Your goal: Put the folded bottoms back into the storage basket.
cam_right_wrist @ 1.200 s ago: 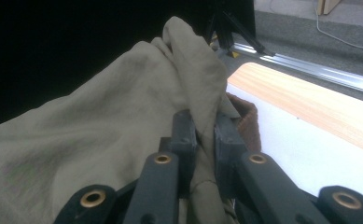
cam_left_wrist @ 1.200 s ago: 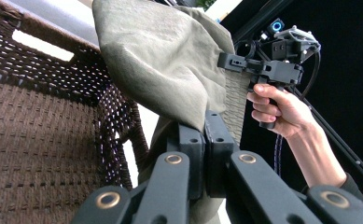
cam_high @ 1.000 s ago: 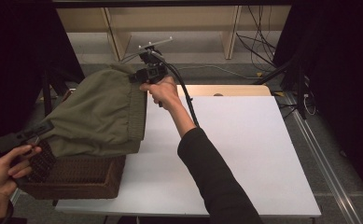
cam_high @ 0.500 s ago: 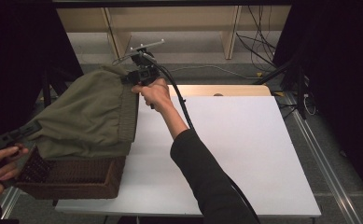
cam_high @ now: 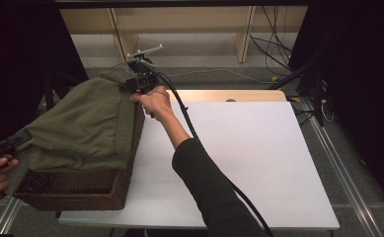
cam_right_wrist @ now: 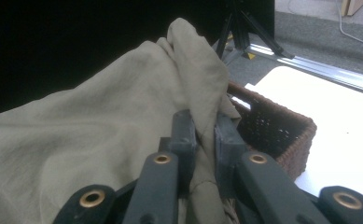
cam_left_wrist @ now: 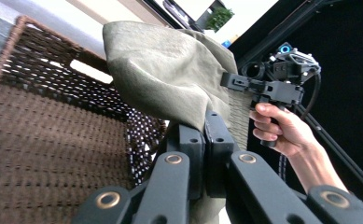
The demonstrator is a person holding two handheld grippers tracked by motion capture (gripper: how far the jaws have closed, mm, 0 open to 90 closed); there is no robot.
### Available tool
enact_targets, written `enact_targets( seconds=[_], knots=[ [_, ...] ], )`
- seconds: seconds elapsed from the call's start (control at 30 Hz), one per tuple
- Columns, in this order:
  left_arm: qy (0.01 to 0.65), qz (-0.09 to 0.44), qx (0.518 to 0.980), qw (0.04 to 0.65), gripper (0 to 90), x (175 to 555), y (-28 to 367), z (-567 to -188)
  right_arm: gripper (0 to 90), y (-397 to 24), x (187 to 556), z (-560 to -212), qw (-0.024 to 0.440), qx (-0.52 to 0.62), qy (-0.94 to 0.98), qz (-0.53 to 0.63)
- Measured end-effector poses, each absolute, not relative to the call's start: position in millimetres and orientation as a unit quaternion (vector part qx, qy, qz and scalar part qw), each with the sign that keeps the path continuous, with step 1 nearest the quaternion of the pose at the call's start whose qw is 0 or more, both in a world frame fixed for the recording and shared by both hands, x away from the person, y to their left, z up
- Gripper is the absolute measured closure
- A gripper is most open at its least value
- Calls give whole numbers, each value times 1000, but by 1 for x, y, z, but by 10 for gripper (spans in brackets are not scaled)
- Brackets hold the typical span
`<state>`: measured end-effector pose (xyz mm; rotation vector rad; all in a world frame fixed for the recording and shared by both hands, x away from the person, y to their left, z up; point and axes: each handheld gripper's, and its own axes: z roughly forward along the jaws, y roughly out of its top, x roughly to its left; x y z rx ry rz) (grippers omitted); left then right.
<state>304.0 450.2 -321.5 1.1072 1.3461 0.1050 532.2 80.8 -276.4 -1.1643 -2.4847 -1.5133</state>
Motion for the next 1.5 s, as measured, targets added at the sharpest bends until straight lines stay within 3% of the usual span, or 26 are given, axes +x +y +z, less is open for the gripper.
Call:
enact_targets(
  seconds=[1.5],
  knots=[
    [616, 54, 474, 627, 875, 300, 471, -333, 816, 118, 533, -304, 15, -369, -800, -473]
  ],
)
